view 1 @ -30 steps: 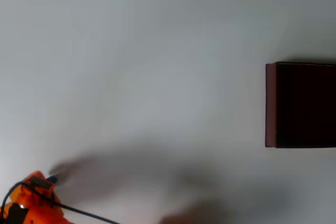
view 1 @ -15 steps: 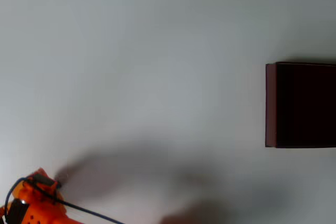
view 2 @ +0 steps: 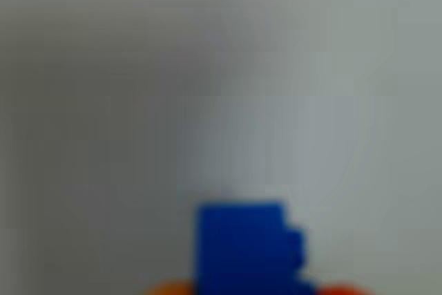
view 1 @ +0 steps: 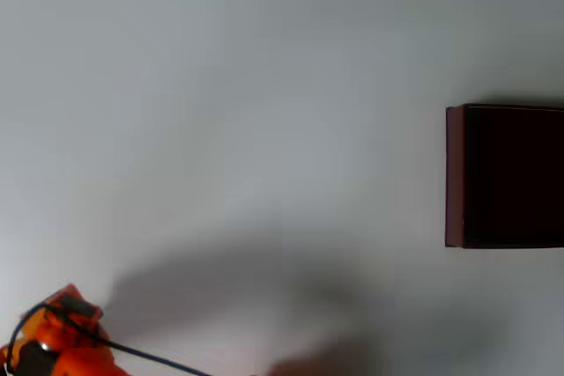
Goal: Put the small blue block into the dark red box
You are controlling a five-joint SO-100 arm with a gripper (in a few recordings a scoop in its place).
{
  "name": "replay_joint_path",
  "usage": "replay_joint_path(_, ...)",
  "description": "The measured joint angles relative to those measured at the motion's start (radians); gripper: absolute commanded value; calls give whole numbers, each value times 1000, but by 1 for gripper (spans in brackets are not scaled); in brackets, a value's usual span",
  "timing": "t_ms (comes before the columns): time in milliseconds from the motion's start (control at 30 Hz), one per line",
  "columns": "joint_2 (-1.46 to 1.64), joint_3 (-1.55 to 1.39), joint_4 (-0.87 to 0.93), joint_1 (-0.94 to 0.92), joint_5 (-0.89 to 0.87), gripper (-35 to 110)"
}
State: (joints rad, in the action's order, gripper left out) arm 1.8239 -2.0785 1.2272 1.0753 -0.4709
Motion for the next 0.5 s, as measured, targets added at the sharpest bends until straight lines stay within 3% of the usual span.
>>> replay_joint_path(233, 569, -35, 236, -296, 132, 0)
replay_joint_path(333, 825, -35, 325, -503, 210, 0)
replay_joint_path(500, 936, 34, 382, -885, 350, 0)
